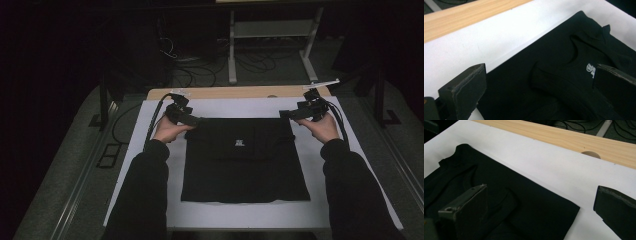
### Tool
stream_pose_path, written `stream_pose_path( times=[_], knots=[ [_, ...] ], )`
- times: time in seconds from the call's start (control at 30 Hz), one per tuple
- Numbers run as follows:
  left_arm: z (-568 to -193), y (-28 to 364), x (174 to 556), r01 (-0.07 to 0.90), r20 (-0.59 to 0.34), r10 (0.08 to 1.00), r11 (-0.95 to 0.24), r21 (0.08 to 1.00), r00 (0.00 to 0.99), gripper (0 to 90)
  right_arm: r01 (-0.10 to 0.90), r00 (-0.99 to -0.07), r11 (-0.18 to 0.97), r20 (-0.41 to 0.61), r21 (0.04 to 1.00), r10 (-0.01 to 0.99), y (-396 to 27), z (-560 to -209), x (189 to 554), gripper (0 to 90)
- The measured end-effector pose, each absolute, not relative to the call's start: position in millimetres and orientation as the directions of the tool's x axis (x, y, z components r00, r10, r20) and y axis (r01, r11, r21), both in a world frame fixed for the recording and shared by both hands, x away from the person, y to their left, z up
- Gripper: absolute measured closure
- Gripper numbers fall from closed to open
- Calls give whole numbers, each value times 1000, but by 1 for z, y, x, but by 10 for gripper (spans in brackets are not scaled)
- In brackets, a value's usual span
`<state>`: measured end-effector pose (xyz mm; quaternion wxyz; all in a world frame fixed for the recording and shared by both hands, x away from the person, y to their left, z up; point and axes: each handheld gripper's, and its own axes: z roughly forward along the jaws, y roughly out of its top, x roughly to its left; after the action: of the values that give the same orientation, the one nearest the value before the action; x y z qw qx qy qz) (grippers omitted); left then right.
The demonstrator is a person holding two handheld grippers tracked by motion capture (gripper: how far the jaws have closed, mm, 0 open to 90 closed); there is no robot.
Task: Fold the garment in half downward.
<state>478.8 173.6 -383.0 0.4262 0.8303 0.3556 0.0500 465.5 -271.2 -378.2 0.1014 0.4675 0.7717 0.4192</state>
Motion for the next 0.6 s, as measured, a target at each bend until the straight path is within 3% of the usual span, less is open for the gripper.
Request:
stream_pose_path(
  times=[0.6],
  knots=[
    [-390, 152, 474, 526, -240, 573, -407, 747, 784, 0, 611, -623, 290, 221, 736, 751, -243, -380, 460, 0]
  ],
)
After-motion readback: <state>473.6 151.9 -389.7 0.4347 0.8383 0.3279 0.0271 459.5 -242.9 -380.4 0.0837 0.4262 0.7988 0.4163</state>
